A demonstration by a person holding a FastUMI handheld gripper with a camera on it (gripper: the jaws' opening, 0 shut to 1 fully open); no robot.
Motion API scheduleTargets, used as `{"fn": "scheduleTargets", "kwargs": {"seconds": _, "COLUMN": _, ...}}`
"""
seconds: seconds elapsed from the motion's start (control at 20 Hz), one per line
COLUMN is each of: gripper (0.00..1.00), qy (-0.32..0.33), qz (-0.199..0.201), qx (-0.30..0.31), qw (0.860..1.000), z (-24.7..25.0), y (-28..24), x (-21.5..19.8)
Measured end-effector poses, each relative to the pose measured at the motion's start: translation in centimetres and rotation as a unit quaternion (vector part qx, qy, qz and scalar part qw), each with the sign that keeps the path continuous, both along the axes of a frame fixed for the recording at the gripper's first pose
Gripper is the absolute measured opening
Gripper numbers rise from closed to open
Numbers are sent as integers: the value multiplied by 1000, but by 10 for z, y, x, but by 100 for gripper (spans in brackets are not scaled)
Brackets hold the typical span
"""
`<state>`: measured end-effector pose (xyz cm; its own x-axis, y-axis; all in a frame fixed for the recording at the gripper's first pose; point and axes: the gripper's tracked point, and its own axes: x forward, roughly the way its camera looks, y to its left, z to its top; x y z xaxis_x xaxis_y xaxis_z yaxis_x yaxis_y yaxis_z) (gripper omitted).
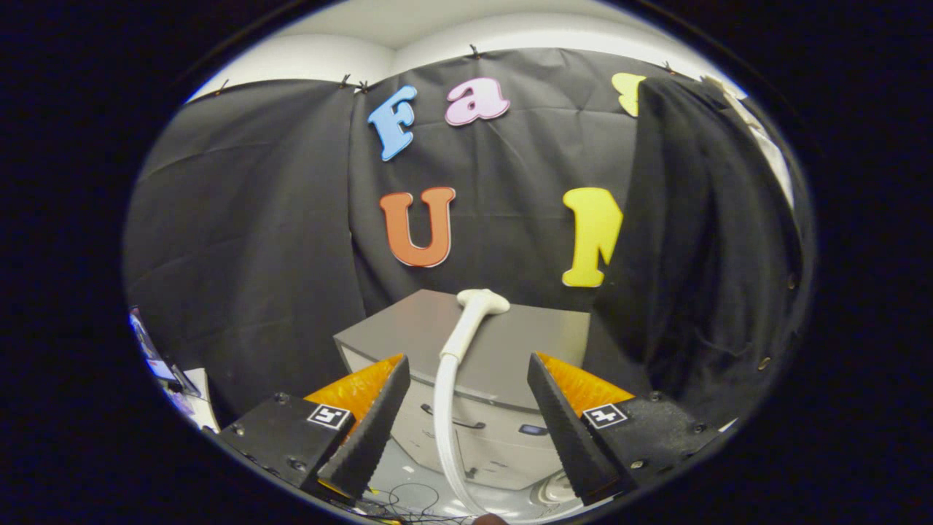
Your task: Iron the clothes twice with a garment steamer, once on the left side and once on the right side.
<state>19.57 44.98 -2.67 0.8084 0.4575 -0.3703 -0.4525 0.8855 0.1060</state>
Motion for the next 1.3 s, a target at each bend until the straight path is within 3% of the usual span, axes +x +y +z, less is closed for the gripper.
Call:
{"fn": "scheduleTargets", "kwargs": {"seconds": 0.25, "gripper": 100, "qy": 44, "qz": -7, "qx": -16, "qw": 999, "z": -28, "y": 43, "x": 77}}
{"fn": "scheduleTargets", "kwargs": {"seconds": 0.4, "gripper": 100, "qy": 73, "qz": -41, "qx": -20, "qw": 996, "z": -53, "y": 59, "x": 122}}
{"fn": "scheduleTargets", "kwargs": {"seconds": 0.8, "gripper": 94, "qy": 132, "qz": -73, "qx": -70, "qw": 986, "z": -110, "y": 83, "x": 175}}
{"fn": "scheduleTargets", "kwargs": {"seconds": 0.9, "gripper": 89, "qy": 136, "qz": -84, "qx": -84, "qw": 984, "z": -118, "y": 80, "x": 180}}
{"fn": "scheduleTargets", "kwargs": {"seconds": 1.05, "gripper": 66, "qy": 151, "qz": -80, "qx": -77, "qw": 982, "z": -124, "y": 86, "x": 177}}
{"fn": "scheduleTargets", "kwargs": {"seconds": 1.3, "gripper": 49, "qy": 186, "qz": -69, "qx": -59, "qw": 978, "z": -130, "y": 94, "x": 178}}
